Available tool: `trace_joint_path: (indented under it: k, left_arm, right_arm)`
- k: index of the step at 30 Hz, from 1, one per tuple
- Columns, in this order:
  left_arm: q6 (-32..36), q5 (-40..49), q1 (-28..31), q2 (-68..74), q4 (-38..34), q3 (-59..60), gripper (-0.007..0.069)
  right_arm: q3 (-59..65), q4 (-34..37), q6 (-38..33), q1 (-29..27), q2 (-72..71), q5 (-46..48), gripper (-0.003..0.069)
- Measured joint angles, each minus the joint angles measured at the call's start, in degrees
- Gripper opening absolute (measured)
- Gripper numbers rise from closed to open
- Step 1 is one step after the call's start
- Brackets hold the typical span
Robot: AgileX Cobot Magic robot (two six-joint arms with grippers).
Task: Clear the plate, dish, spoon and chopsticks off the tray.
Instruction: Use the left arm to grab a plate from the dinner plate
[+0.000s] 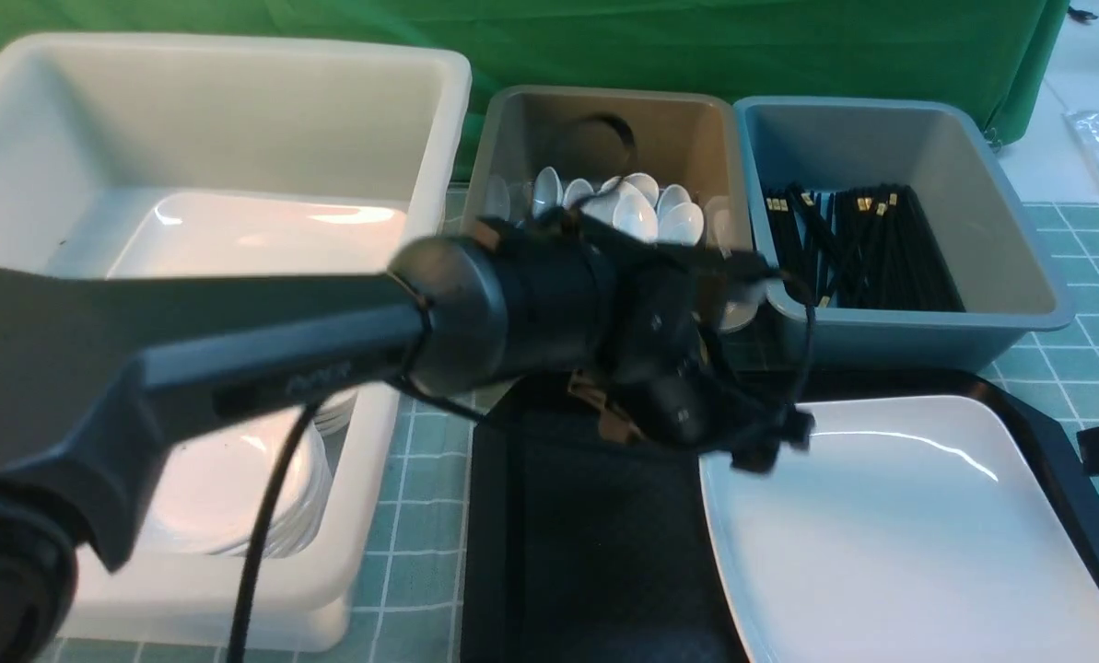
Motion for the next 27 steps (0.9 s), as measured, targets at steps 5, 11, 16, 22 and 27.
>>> trace_joint_path:
  k: [5,11,16,22,27]
  left_arm:
    - [6.2,-0.6,3.6,2.1,-5.9,-2.4,0.0535]
    - [10.6,-3.7,3.6,6.0,-10.9,-2.8,0.0533]
    - [11.8,-6.6,3.6,9.6,-13.4,-3.3,0.0533]
    - [17.0,-8.3,3.0,10.7,-17.9,-3.8,0.0512]
    - [18.2,-7.9,2.9,10.9,-18.4,-3.9,0.0321]
  right_arm:
    - [0.0,0.0,-0.4,0.0,0.0,0.2,0.0196]
    - [0.0,0.0,-0.8,0.0,0.0,0.2,0.0196]
    - [0.0,0.0,-1.0,0.0,0.0,0.2,0.0196]
    - [0.0,0.0,-1.0,0.0,0.0,0.2,0.0199]
    - [0.0,0.0,-1.0,0.0,0.0,0.2,0.0205]
